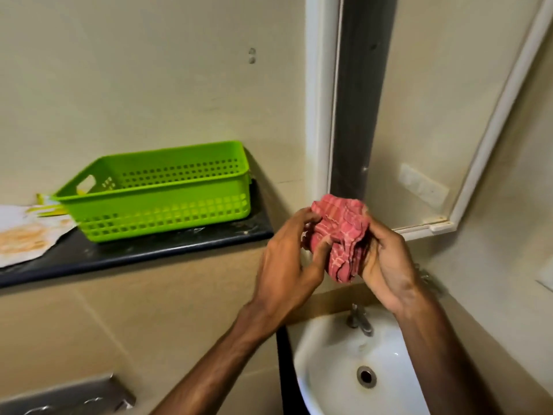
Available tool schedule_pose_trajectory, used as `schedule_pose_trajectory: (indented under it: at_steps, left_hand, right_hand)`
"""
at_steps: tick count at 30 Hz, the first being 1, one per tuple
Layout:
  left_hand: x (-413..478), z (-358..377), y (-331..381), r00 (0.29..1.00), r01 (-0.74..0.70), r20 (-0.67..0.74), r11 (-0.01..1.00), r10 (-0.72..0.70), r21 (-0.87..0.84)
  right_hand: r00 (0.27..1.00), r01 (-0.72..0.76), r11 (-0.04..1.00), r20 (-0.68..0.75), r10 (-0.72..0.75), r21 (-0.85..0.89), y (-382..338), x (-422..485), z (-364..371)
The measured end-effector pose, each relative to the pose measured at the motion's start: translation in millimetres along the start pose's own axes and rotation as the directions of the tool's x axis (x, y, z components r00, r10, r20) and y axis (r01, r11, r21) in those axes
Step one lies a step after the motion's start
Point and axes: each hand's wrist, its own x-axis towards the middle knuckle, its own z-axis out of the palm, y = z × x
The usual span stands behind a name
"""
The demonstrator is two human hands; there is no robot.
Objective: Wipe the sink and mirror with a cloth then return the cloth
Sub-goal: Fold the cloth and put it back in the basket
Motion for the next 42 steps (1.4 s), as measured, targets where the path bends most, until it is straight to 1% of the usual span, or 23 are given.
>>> schedule_pose_trajectory:
  at_steps: [2, 5, 9, 12, 13, 15, 17, 18, 19, 20, 22, 24, 26, 29, 32, 34, 36, 37, 39, 41, 42]
  left_hand:
    - [-2.3, -22.0, 8.3, 0.998, -0.023, -0.057, 1.0, 0.023, -0.005]
    - [-4.6, -52.6, 28.9, 0.99, -0.069, -0.123, 0.997, 0.067, -0.016]
    - [8.2, -87.8, 44.8, 0.963, -0.116, -0.238, 0.992, 0.125, 0.052]
    - [28.6, -113.5, 51.5, 0.937, -0.097, -0.327, 0.991, 0.122, 0.093]
    - [37.1, -122.4, 53.5, 0.929, -0.082, -0.352, 0.991, 0.116, 0.11]
    - [54.3, -139.4, 51.1, 0.919, -0.039, -0.387, 0.995, 0.073, 0.095]
    - [71.4, -157.9, 39.4, 0.916, 0.034, -0.401, 0.999, -0.014, 0.043]
    - [78.8, -167.0, 32.5, 0.915, 0.07, -0.397, 0.997, -0.07, -0.014]
    - [83.8, -173.5, 26.7, 0.914, 0.106, -0.379, 0.986, -0.147, -0.126]
    - [86.3, -179.9, 25.1, 0.905, 0.152, -0.349, 0.951, -0.243, -0.268]
    - [86.7, -188.5, 25.3, 0.872, 0.242, -0.276, 0.847, -0.404, -0.473]
    - [86.9, -192.7, 19.0, 0.829, 0.299, -0.225, 0.745, -0.512, -0.597]
    - [87.0, -197.9, 10.5, 0.806, 0.31, -0.191, 0.674, -0.56, -0.671]
    - [87.8, -205.3, -0.7, 0.795, 0.296, -0.171, 0.618, -0.582, -0.729]
    - [92.5, -206.7, -4.6, 0.794, 0.287, -0.183, 0.622, -0.58, -0.729]
    - [97.9, -205.7, -5.6, 0.788, 0.299, -0.192, 0.636, -0.585, -0.711]
    - [101.4, -204.0, -4.3, 0.792, 0.291, -0.198, 0.643, -0.577, -0.708]
    - [102.4, -203.3, -4.0, 0.802, 0.282, -0.193, 0.643, -0.566, -0.712]
    - [102.4, -205.5, -3.6, 0.834, 0.271, -0.185, 0.678, -0.52, -0.683]
    - [101.7, -212.3, -7.1, 0.86, 0.298, -0.18, 0.757, -0.478, -0.582]
    - [101.1, -217.0, -10.5, 0.867, 0.323, -0.19, 0.81, -0.461, -0.49]
  right_hand:
    - [0.997, 0.054, 0.996, 0.064, -0.049, -0.068, -3.9, -3.7, 18.6]
    - [0.977, 0.179, 0.972, 0.144, -0.157, -0.155, -18.7, -10.9, 46.5]
    - [0.899, 0.39, 0.903, 0.286, -0.332, -0.179, -44.6, -9.5, 93.4]
    - [0.836, 0.493, 0.846, 0.383, -0.394, -0.204, -64.8, 6.2, 132.7]
    - [0.82, 0.511, 0.827, 0.422, -0.387, -0.233, -71.5, 14.2, 145.5]
    - [0.803, 0.506, 0.811, 0.503, -0.319, -0.294, -81.3, 32.3, 168.1]
    - [0.803, 0.435, 0.846, 0.557, -0.21, -0.308, -86.9, 51.3, 186.6]
    - [0.807, 0.378, 0.878, 0.57, -0.156, -0.295, -88.0, 61.6, 194.0]
    - [0.809, 0.317, 0.906, 0.578, -0.106, -0.279, -87.8, 70.8, 199.0]
    - [0.806, 0.257, 0.93, 0.589, -0.058, -0.262, -86.3, 79.8, 204.8]
    - [0.806, 0.146, 0.962, 0.592, 0.02, -0.231, -82.0, 95.4, 213.9]
    - [0.817, 0.056, 0.98, 0.573, 0.065, -0.19, -77.9, 107.2, 221.5]
    - [0.822, -0.008, 0.987, 0.561, 0.099, -0.161, -74.3, 118.3, 226.7]
    - [0.852, -0.07, 0.993, 0.512, 0.111, -0.098, -70.7, 135.8, 226.2]
    - [0.869, -0.117, 0.992, 0.479, 0.123, -0.042, -65.5, 150.1, 222.4]
    - [0.846, -0.144, 0.985, 0.505, 0.173, -0.096, -61.5, 151.6, 220.2]
    - [0.843, -0.124, 0.974, 0.498, 0.205, -0.191, -55.3, 151.2, 220.8]
    - [0.87, -0.079, 0.97, 0.46, 0.179, -0.228, -51.6, 152.5, 221.0]
    - [0.939, 0.055, 0.958, 0.341, 0.047, -0.282, -47.3, 155.3, 223.5]
    - [0.966, 0.154, 0.931, 0.249, -0.072, -0.331, -52.6, 159.1, 225.3]
    - [0.967, 0.191, 0.917, 0.225, -0.116, -0.351, -58.1, 162.5, 226.7]
